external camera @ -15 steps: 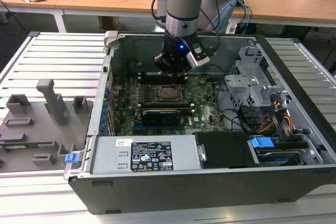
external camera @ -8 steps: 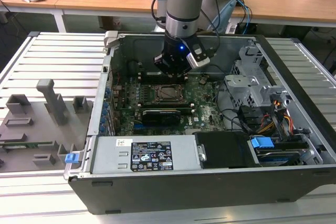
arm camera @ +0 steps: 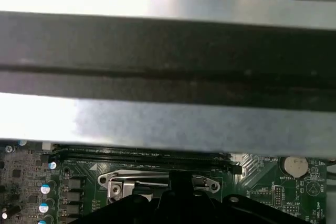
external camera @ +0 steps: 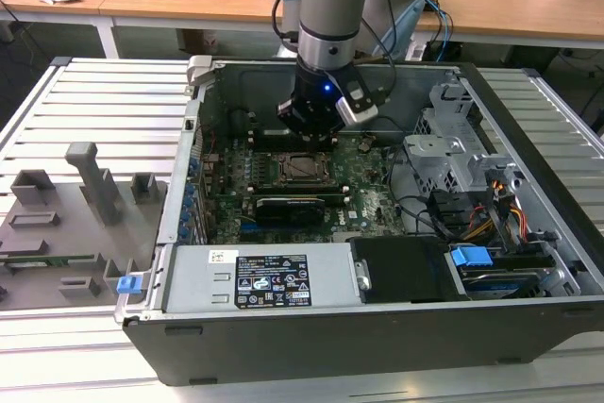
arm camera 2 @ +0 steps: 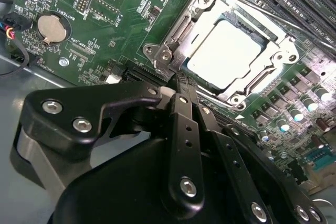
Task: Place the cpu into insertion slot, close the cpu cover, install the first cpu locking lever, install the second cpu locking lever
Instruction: 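Install the second cpu locking lever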
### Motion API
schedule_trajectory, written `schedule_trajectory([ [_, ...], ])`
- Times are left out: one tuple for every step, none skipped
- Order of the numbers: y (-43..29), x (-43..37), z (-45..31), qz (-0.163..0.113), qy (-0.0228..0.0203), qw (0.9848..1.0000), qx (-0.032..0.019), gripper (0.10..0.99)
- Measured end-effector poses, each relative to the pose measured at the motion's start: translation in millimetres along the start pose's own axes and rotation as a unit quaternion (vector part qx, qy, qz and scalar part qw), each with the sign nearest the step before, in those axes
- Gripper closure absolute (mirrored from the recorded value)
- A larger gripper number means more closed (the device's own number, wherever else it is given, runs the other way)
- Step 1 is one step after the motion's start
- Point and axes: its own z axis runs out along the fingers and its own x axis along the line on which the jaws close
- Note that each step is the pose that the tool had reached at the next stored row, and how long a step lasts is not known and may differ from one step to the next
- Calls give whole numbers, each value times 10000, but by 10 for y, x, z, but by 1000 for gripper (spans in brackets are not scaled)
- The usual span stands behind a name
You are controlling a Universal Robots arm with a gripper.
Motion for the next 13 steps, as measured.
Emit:
schedule_trajectory([
  [-5,0,0,0,0,10000,0,980],
  [-17,1,-1,0,0,10000,0,980],
  [-24,1,-2,0,0,10000,0,980],
  [-29,2,-2,0,0,10000,0,980],
  [-29,2,-2,1,0,10000,0,980],
  [-30,2,-7,1,1,10000,1,980],
  [-29,2,-22,1,0,10000,-1,980],
  [-28,2,-39,0,0,10000,-1,980],
  [-26,1,-66,0,0,10000,-2,980],
  [-24,1,-90,0,0,10000,-2,980],
  [-22,1,-121,0,0,10000,-2,980],
  [-20,1,-155,0,0,10000,-2,980],
  [-17,1,-196,0,0,10000,-2,980],
])
